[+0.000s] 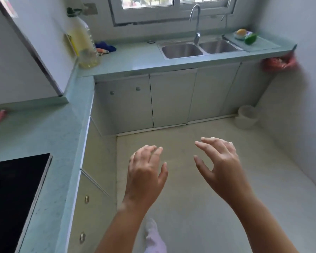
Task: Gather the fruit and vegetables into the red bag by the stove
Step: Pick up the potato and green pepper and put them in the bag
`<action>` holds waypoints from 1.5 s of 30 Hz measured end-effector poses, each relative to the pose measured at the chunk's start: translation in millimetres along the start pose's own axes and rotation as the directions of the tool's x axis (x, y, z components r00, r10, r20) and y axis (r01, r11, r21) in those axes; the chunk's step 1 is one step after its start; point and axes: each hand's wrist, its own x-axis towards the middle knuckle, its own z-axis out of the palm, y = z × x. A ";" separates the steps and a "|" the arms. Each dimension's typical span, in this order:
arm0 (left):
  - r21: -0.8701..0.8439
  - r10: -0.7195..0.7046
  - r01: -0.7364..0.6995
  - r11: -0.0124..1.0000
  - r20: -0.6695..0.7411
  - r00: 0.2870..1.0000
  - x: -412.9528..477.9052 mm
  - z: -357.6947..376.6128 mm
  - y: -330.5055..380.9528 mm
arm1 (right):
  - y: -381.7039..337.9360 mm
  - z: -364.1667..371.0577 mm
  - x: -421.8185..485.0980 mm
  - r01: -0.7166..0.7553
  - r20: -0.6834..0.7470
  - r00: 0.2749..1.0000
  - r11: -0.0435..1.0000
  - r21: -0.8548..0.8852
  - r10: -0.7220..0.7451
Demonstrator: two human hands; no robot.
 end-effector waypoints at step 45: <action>-0.331 0.403 -0.331 0.884 0.177 0.898 552.2 413.4 142.9 | 463.9 47.6 396.2 -0.418 -0.203 0.901 0.890 -0.181 0.382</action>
